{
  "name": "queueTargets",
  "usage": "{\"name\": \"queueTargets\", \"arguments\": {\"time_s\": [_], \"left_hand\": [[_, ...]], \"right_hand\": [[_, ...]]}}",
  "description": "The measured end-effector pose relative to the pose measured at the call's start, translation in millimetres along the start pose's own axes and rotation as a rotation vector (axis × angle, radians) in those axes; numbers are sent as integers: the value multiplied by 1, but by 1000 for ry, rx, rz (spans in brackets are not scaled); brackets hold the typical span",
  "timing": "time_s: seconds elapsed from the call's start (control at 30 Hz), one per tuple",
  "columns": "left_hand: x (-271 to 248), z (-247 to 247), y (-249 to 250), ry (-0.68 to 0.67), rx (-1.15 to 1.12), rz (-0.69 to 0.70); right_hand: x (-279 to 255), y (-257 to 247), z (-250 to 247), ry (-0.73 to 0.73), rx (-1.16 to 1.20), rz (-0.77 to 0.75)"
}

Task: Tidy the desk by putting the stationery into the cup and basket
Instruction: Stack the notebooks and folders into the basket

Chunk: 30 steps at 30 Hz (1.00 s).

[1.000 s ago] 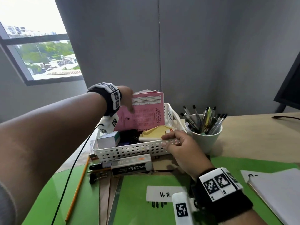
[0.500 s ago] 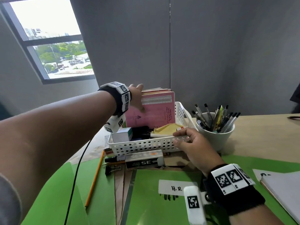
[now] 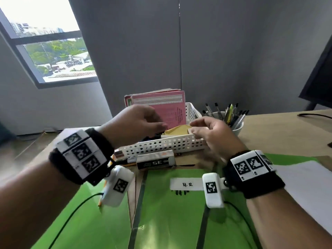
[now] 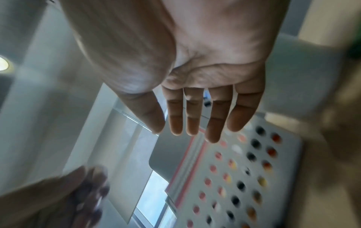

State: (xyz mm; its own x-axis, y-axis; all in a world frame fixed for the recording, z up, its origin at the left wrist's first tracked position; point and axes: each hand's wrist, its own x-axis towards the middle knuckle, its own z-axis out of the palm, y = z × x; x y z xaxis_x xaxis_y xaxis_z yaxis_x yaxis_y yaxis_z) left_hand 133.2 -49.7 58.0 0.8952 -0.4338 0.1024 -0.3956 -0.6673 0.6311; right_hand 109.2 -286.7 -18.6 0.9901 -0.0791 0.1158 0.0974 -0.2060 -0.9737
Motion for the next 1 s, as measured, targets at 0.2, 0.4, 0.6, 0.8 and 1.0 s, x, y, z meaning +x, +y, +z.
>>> {"name": "queueTargets", "arguments": {"time_s": [0.2, 0.4, 0.6, 0.8, 1.0], "left_hand": [[-61, 77, -38, -281, -893, -352], [-66, 109, -65, -208, -1391, -482], [-69, 109, -69, -157, -1473, -458], [-68, 111, -72, -167, -1458, -428], [-69, 112, -73, -163, -1458, -402]], "right_hand": [[-17, -48, -57, -26, -346, -126], [-39, -16, -123, -288, -1306, 371], [-79, 16, -148, -260, -1494, 579], [-83, 15, -131, -183, -1486, 592], [-88, -1, -135, -90, -1290, 587]]}}
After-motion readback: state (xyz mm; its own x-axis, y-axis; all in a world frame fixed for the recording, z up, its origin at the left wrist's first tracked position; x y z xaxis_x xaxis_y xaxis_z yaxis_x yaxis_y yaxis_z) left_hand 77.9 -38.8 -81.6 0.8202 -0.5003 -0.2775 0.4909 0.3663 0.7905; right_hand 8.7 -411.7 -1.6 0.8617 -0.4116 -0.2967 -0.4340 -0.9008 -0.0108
